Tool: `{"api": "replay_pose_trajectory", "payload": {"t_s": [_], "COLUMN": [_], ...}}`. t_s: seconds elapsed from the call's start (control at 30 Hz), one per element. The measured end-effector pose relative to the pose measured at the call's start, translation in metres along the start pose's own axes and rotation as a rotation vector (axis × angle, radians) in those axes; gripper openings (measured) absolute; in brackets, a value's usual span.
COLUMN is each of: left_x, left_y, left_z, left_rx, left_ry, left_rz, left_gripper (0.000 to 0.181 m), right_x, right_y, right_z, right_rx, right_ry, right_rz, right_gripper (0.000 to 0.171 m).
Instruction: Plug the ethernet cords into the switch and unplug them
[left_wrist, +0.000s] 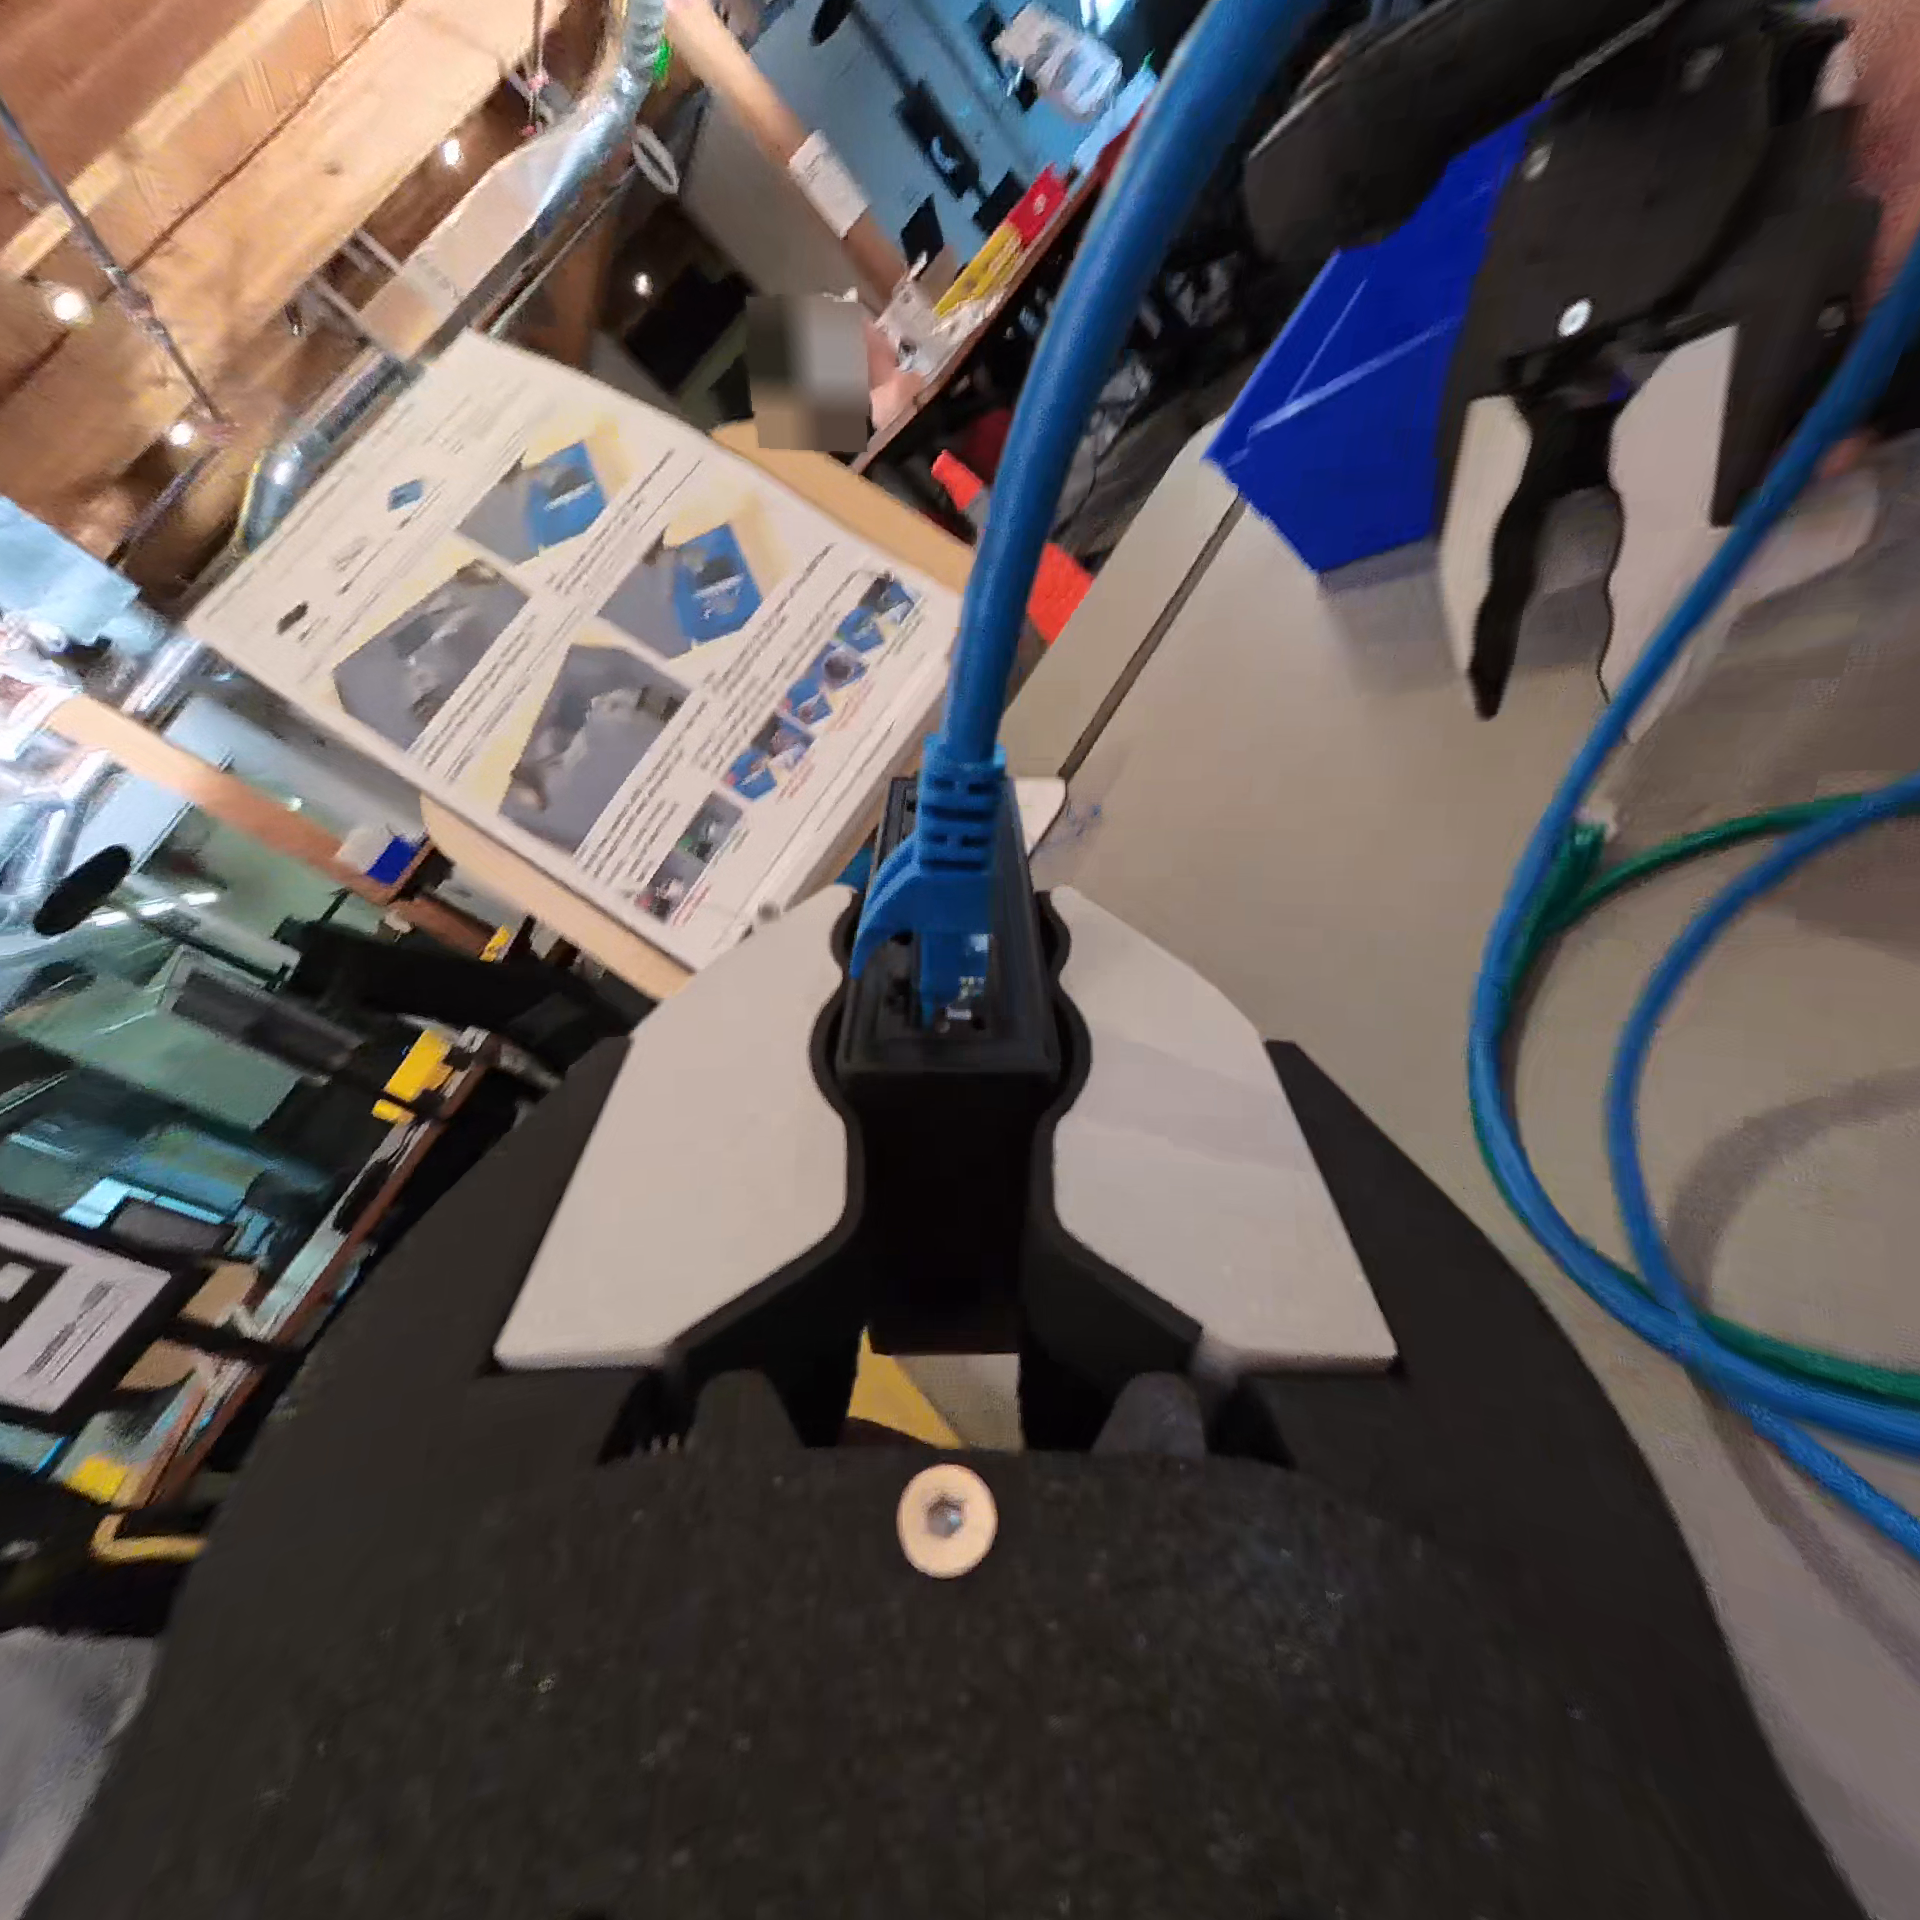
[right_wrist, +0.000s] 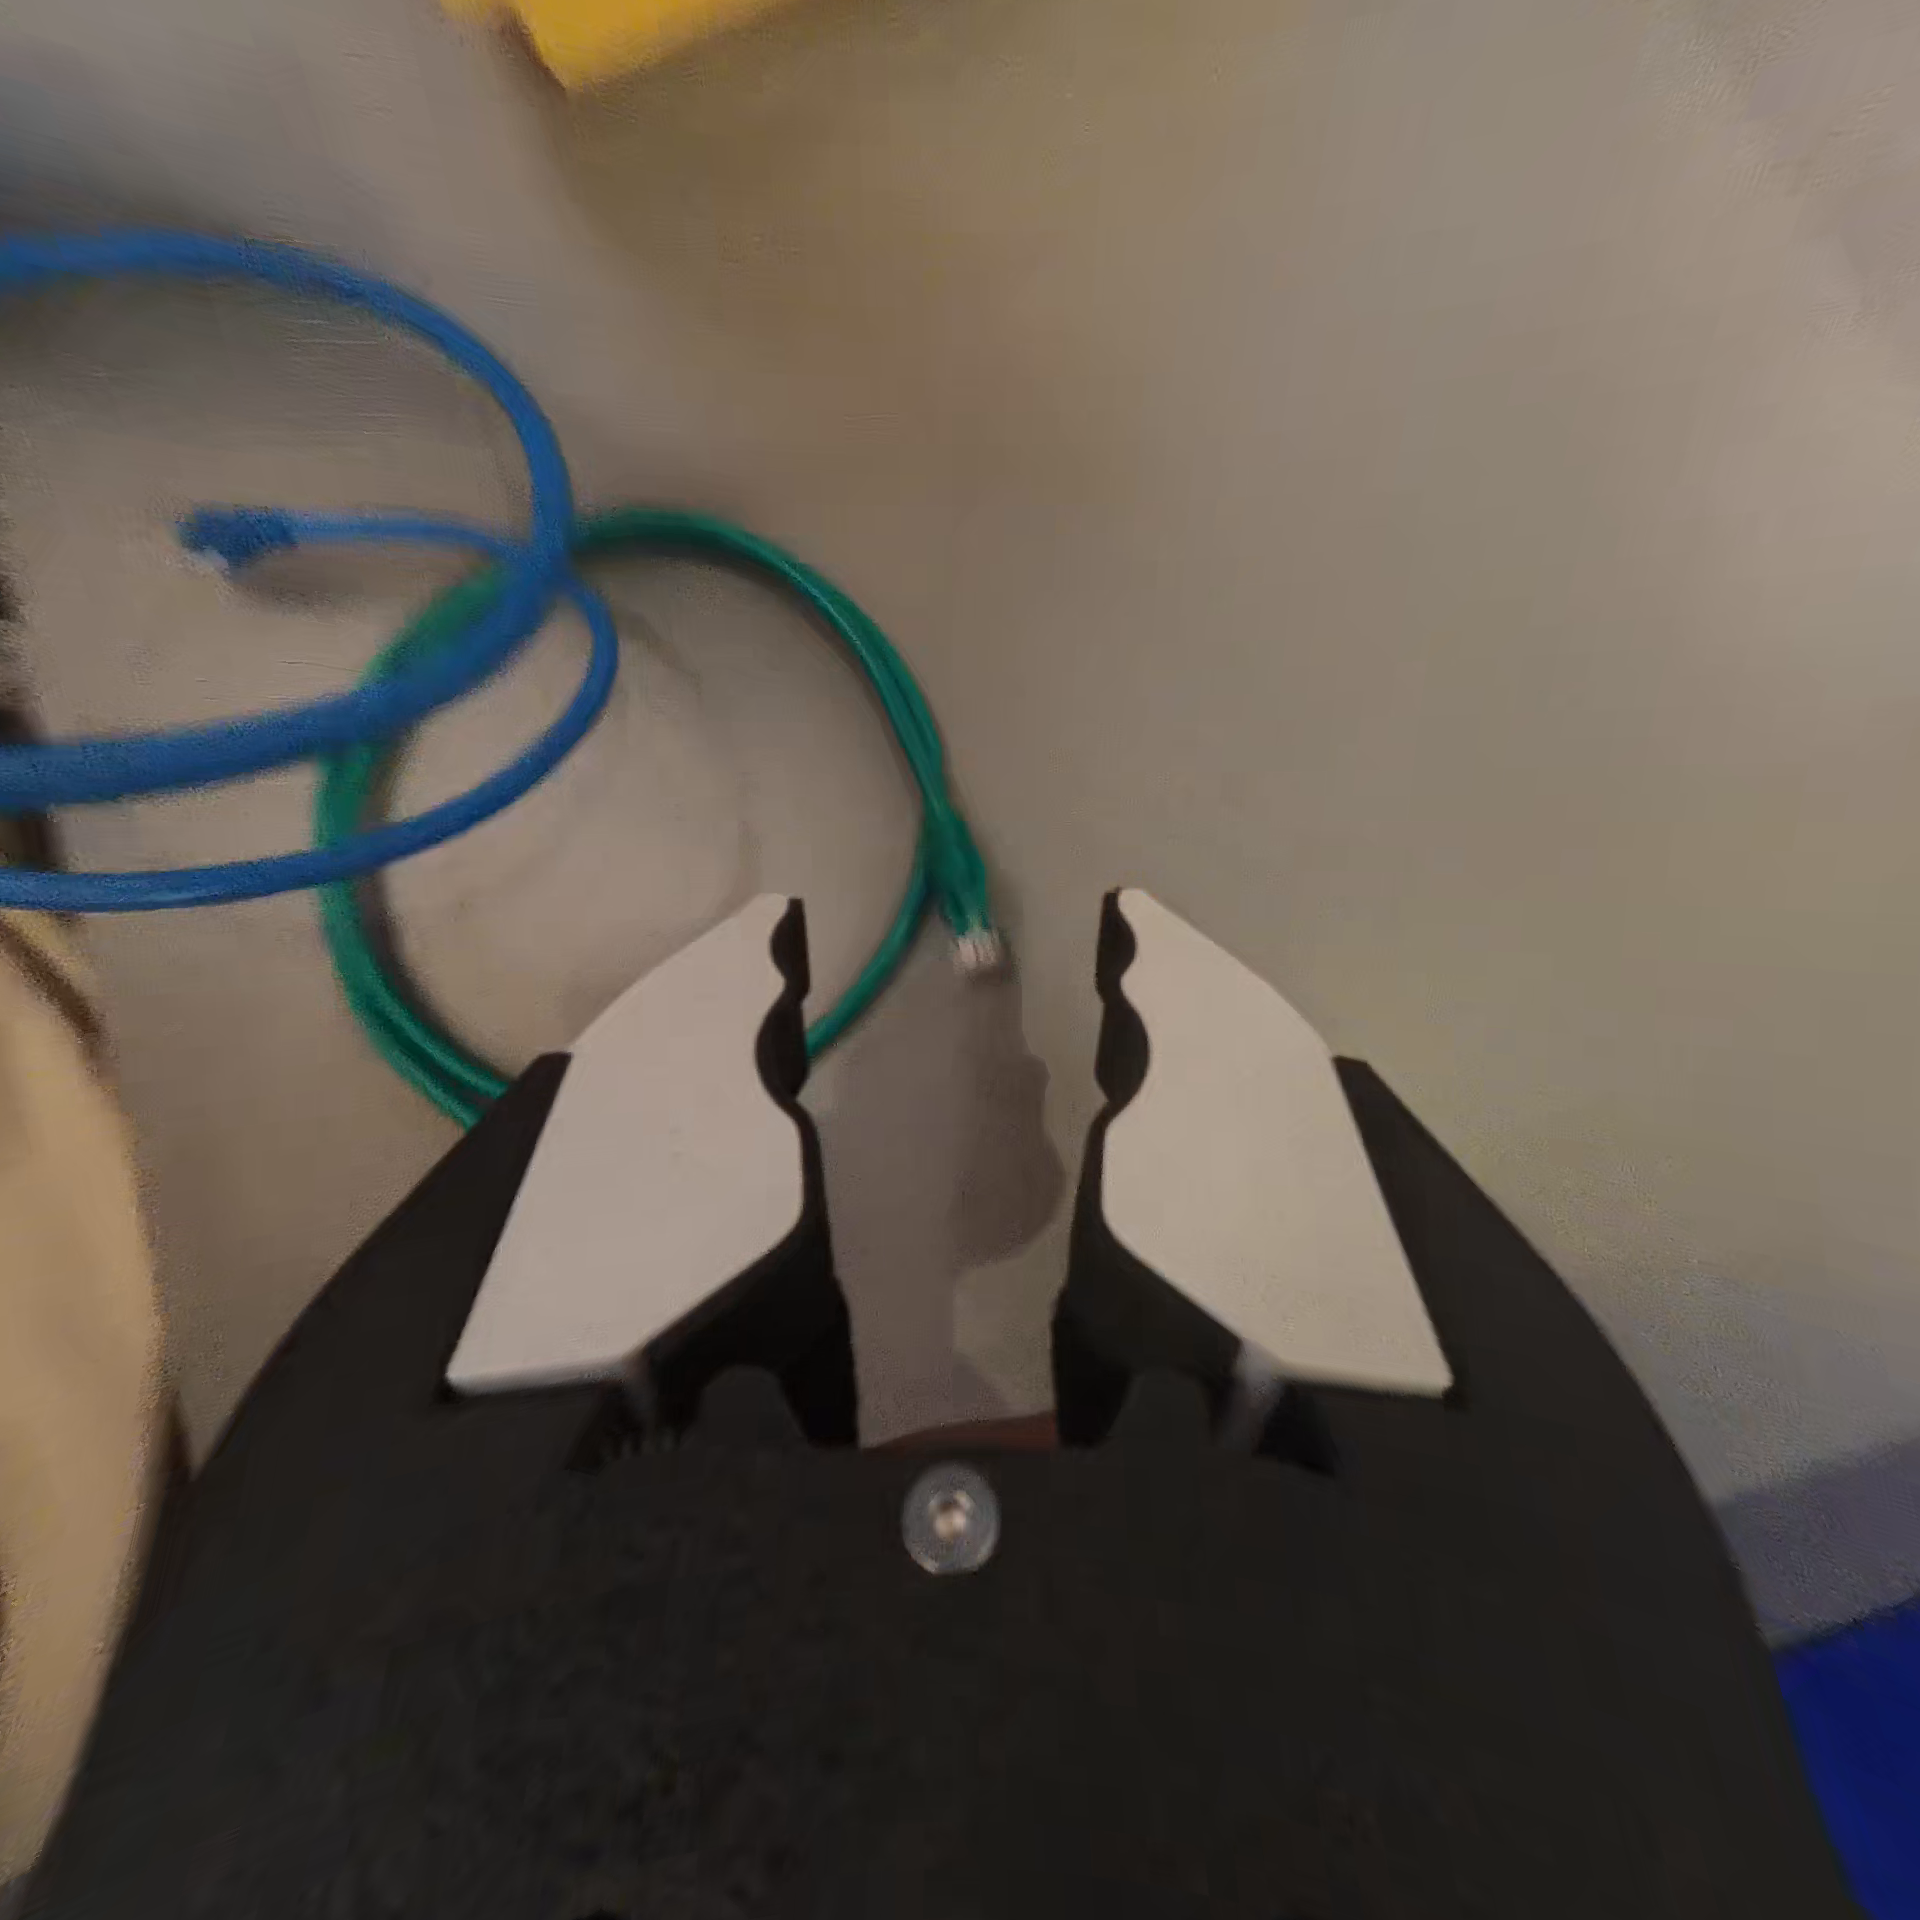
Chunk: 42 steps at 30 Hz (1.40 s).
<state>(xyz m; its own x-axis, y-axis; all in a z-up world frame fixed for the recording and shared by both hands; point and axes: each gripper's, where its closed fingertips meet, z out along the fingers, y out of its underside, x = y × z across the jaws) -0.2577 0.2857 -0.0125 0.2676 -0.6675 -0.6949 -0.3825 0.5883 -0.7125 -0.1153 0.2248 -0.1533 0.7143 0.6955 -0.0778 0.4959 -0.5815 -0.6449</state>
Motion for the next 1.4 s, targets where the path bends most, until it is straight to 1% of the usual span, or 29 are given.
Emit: {"api": "replay_pose_trajectory", "payload": {"t_s": [0.07, 0.13, 0.2, 0.27, 0.33, 0.37, 0.4, 0.47, 0.53, 0.57, 0.67, 0.73, 0.87, 0.93, 1.0, 1.03, 1.07, 1.13, 1.23, 1.27, 1.3, 1.33, 1.4], "left_x": [0.005, 0.005, 0.0, -0.007, -0.012, -0.014, -0.014, -0.012, -0.009, -0.008, -0.003, -0.002, 0.001, 0.005, 0.007, 0.007, 0.008, 0.007, 0.005, 0.004, 0.004, 0.003, 0.005], "left_y": [0.01, 0.016, 0.021, 0.026, 0.029, 0.03, 0.031, 0.03, 0.03, 0.032, 0.035, 0.038, 0.043, 0.04, 0.036, 0.034, 0.033, 0.03, 0.025, 0.024, 0.024, 0.024, 0.025], "left_z": [-0.009, -0.024, -0.038, -0.05, -0.057, -0.059, -0.06, -0.06, -0.06, -0.06, -0.062, -0.063, -0.064, -0.063, -0.06, -0.058, -0.057, -0.054, -0.054, -0.054, -0.055, -0.056, -0.058], "left_rx": [-0.046, -0.071, -0.089, -0.099, -0.101, -0.1, -0.101, -0.092, -0.096, -0.107, -0.127, -0.15, -0.203, -0.199, -0.187, -0.183, -0.181, -0.178, -0.167, -0.167, -0.167, -0.168, -0.17], "left_ry": [0.009, 0.021, 0.033, 0.035, 0.035, 0.03, 0.038, 0.046, 0.054, 0.056, 0.058, 0.047, 0.025, 0.035, 0.046, 0.05, 0.053, 0.058, 0.057, 0.056, 0.053, 0.052, 0.057], "left_rz": [0.039, 0.047, -0.016, -0.087, -0.138, -0.154, -0.168, -0.184, -0.189, -0.187, -0.186, -0.172, -0.108, -0.103, -0.106, -0.107, -0.106, -0.106, -0.121, -0.125, -0.127, -0.127, -0.131], "left_gripper": [0.03, 0.03, 0.03, 0.03, 0.03, 0.03, 0.03, 0.03, 0.03, 0.03, 0.03, 0.03, 0.03, 0.03, 0.03, 0.03, 0.03, 0.03, 0.03, 0.03, 0.03, 0.03, 0.03], "right_x": [0.002, -0.003, -0.008, -0.002, 0.006, 0.014, 0.028, 0.062, 0.076, 0.073, 0.049, 0.032, -0.025, -0.059, -0.093, -0.106, -0.115, -0.122, -0.12, -0.119, -0.115, -0.109, -0.097], "right_y": [0.01, 0.012, 0.015, 0.026, 0.029, 0.022, 0.018, 0.012, 0.007, 0.004, -0.002, 0.009, 0.037, 0.042, 0.034, 0.028, 0.023, 0.027, 0.052, 0.056, 0.064, 0.076, 0.098], "right_z": [0.013, 0.017, 0.021, 0.031, 0.041, 0.04, 0.037, 0.031, 0.031, 0.029, 0.014, 0.0, -0.018, -0.014, -0.002, 0.006, 0.014, 0.032, 0.044, 0.04, 0.033, 0.024, 0.004], "right_rx": [0.032, 0.061, 0.052, -0.03, -0.054, -0.024, -0.023, -0.066, -0.097, -0.086, 0.021, 0.027, 0.058, 0.106, 0.163, 0.191, 0.202, 0.131, -0.023, -0.028, -0.041, -0.073, -0.109], "right_ry": [0.054, 0.087, 0.137, 0.212, 0.23, 0.252, 0.305, 0.455, 0.492, 0.476, 0.39, 0.377, 0.328, 0.27, 0.215, 0.198, 0.184, 0.15, 0.111, 0.098, 0.098, 0.098, 0.086], "right_rz": [0.051, 0.078, 0.024, -0.059, -0.075, -0.047, -0.027, -0.062, -0.086, -0.063, 0.016, 0.056, 0.09, 0.087, 0.004, -0.04, -0.067, -0.075, -0.028, -0.008, 0.002, 0.007, 0.041], "right_gripper": [0.043, 0.042, 0.04, 0.039, 0.031, 0.027, 0.027, 0.029, 0.032, 0.032, 0.033, 0.038, 0.039, 0.039, 0.036, 0.032, 0.032, 0.033, 0.035, 0.032, 0.025, 0.022, 0.024]}}
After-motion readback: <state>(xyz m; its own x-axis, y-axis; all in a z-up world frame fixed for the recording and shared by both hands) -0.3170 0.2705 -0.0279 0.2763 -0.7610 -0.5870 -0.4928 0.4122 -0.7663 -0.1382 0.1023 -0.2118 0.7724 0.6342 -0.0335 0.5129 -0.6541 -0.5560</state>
